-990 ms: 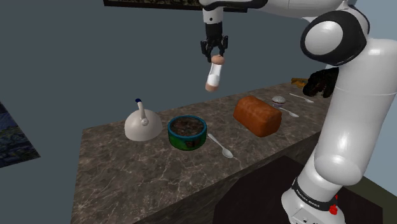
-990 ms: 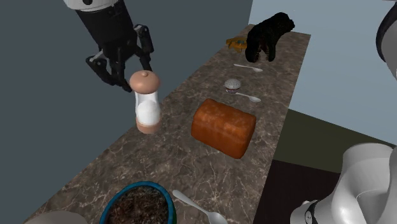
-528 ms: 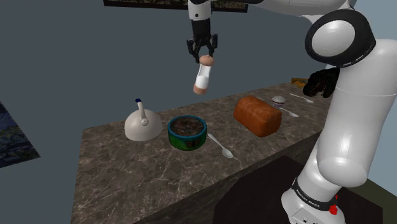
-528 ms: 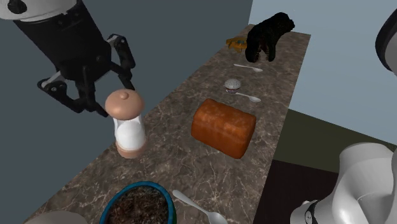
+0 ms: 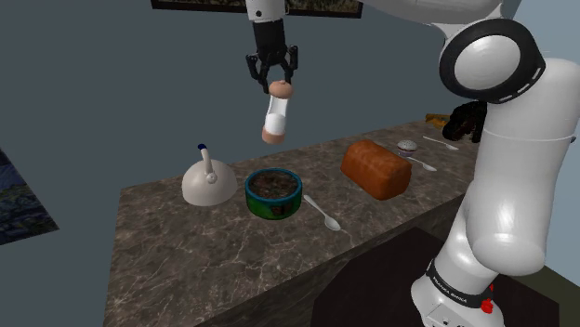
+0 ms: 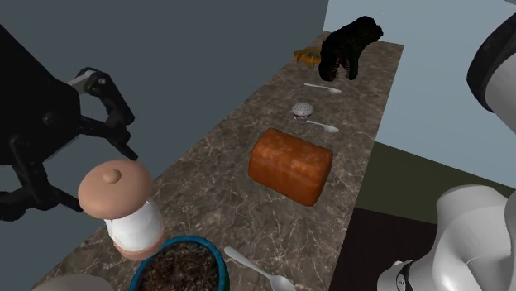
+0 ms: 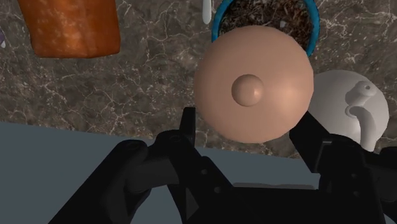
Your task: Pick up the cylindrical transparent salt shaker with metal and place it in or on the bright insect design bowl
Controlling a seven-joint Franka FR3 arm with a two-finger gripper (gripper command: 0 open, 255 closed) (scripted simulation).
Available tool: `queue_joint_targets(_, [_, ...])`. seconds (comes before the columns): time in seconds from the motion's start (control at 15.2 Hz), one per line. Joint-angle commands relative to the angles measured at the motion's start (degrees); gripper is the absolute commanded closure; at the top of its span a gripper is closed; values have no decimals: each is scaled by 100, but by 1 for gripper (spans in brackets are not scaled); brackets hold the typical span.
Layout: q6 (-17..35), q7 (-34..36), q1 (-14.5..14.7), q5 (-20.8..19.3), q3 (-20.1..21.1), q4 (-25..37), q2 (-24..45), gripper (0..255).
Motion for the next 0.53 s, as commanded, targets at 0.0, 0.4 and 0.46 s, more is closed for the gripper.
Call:
queue_joint_targets(0.0, [-232,290,205,-17,115,436,244,255])
queue_joint_targets(0.4, [390,359,176,20,113,-500,-67,255])
queue_joint_targets(0.46, [485,369,172,25,112,-635,-106,255])
